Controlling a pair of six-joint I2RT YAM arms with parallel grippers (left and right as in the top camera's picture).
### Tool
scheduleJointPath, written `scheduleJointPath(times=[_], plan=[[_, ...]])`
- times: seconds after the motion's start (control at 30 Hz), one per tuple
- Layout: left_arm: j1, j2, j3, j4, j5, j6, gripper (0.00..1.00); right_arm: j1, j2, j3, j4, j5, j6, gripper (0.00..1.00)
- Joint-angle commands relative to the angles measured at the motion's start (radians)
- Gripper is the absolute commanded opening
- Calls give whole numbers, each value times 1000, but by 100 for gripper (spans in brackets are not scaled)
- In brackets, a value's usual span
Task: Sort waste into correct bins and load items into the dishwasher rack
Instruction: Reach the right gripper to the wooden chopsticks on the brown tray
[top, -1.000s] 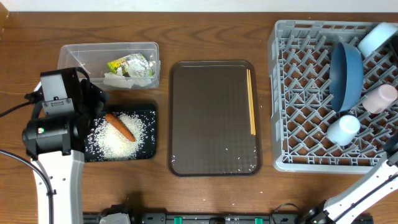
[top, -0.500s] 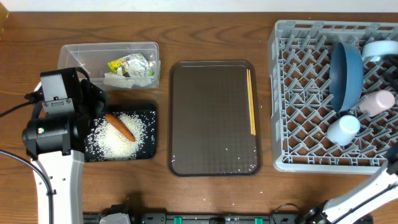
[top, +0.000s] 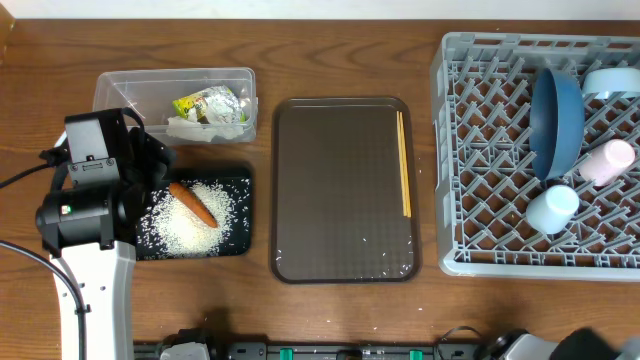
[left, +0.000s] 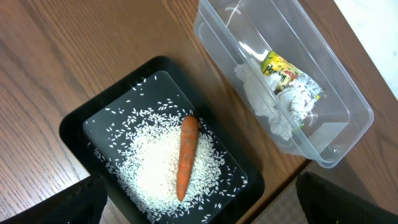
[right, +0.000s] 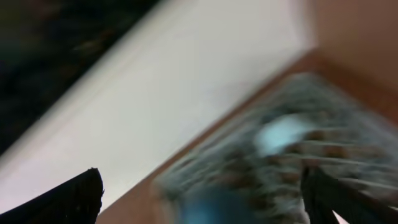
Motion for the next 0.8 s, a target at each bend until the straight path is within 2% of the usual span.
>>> scheduleJointPath(times=[0.0, 0.03, 0.1, 0.17, 0.37, 0.5, 0.63, 0.77], plan=[[6, 0, 2, -3, -2, -2, 99, 81, -57, -2, 2, -480, -21, 99], [6, 0, 2, -3, -2, -2, 99, 116, -72, -2, 9, -529, -32, 99], [6, 0, 2, -3, -2, -2, 99, 194, -100, -2, -13, -517, -55, 91], [6, 0, 2, -3, -2, -2, 99, 301, -122, -2, -69, -392, -81, 86], [6, 0, 2, -3, -2, -2, 99, 702, -120, -2, -279, 285, -69, 85], [6, 0, 2, -3, -2, -2, 99, 940, -47, -2, -352, 593, 8, 86], [6, 0, 2, -3, -2, -2, 99, 1101, 80, -2, -359, 679, 77, 86], [6, 0, 2, -3, -2, -2, 99, 1197, 226, -2, -359, 728, 143, 87]])
